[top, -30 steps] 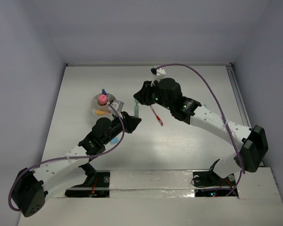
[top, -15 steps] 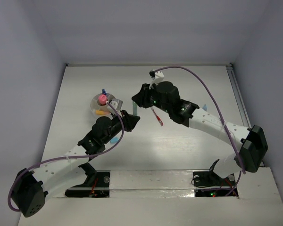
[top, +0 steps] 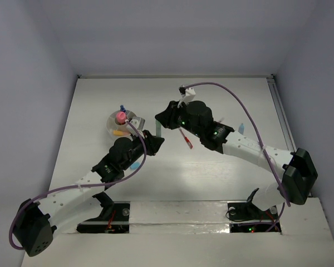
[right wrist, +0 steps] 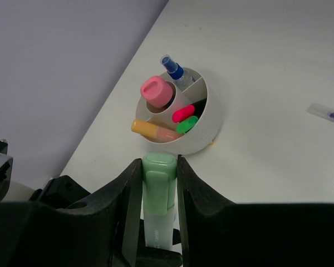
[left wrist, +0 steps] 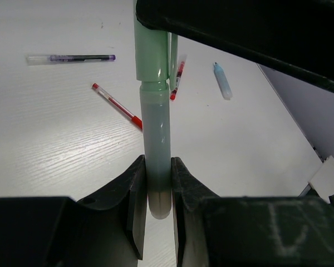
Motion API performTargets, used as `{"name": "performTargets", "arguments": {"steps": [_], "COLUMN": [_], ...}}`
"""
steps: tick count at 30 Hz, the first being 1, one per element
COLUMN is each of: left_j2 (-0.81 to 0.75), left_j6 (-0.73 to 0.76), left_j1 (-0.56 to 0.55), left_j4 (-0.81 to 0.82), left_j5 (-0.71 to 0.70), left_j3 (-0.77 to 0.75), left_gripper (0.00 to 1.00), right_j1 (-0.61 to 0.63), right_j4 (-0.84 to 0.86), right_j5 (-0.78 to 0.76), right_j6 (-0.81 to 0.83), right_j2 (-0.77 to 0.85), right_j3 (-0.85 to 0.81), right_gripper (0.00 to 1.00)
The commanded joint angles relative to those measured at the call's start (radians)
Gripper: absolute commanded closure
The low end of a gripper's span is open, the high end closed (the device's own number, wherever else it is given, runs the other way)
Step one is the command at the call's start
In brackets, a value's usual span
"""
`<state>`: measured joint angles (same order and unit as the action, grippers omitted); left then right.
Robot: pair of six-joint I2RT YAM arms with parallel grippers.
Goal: Sort the stationery into containers
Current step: Close the pen cap on the pen.
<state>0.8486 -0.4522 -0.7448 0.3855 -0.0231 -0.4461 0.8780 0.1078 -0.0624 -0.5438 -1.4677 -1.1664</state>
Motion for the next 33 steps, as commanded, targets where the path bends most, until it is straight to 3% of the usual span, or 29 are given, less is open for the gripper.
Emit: {"name": "performTargets", "arguments": {"steps": [1,12,15,19,33], "left_j2": [-0.028,-0.055,-0.060,-0.052,-0.102], "left_j6": [0.021,0.024,0.017,0.026,0.058], "left_j1": [0.010,0.010,0.010,0.010,0.010], "left_j4": [0.105,0.067,0.064,0.061,-0.013], "left_j5": [-0.063,-0.066,-0.083,-0.090,-0.158], "left_j3": [-0.091,-0.077,-0.086,-0.115,-0.206], "left_gripper": [1.00,1.00,1.00,1.00,1.00], "right_j1": [0.021,0.021,0.021,0.021,0.030], "right_j4": [-0.031,-0.240,-0.217,-0.250,-0.185], "right_j5": [0.090,0.167,0.174,0.297,0.329], "right_j6": [-0.013,0.084,0.085,0.097,0.065], "right_j2": [0.015,0.015,0.023,-0.022,-0.011], "right_j3": [0.031,-0.059,-0.041,-0.044,0.148], "right_gripper": [0.93,0.93,0.94,0.96,1.00]}}
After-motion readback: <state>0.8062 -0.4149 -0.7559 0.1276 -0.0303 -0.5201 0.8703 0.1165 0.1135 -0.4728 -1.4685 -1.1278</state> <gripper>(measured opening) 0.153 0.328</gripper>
